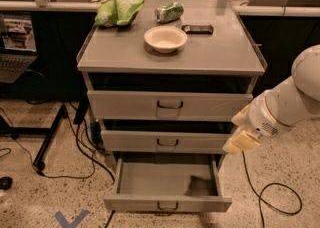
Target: Close bottom drawer
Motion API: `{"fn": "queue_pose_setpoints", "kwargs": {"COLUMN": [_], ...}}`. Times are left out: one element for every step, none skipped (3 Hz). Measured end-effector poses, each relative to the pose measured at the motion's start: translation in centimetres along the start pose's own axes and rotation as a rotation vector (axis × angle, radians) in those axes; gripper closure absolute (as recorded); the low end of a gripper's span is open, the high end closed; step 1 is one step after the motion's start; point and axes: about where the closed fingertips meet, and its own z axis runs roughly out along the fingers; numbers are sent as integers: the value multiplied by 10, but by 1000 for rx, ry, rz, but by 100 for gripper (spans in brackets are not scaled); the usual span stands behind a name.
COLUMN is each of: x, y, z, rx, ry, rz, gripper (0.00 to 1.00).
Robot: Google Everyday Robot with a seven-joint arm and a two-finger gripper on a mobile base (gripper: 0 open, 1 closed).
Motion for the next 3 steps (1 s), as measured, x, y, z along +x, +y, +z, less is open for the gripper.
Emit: {"fn": "queue_pose_setpoints", "kwargs": {"x": [0, 3, 22], "y": [0, 4, 22], "z": [0, 8, 58], "rx": [0, 2, -50], "ry": [0, 4, -33], "rz": [0, 11, 111], "gripper": [65, 88, 100]}}
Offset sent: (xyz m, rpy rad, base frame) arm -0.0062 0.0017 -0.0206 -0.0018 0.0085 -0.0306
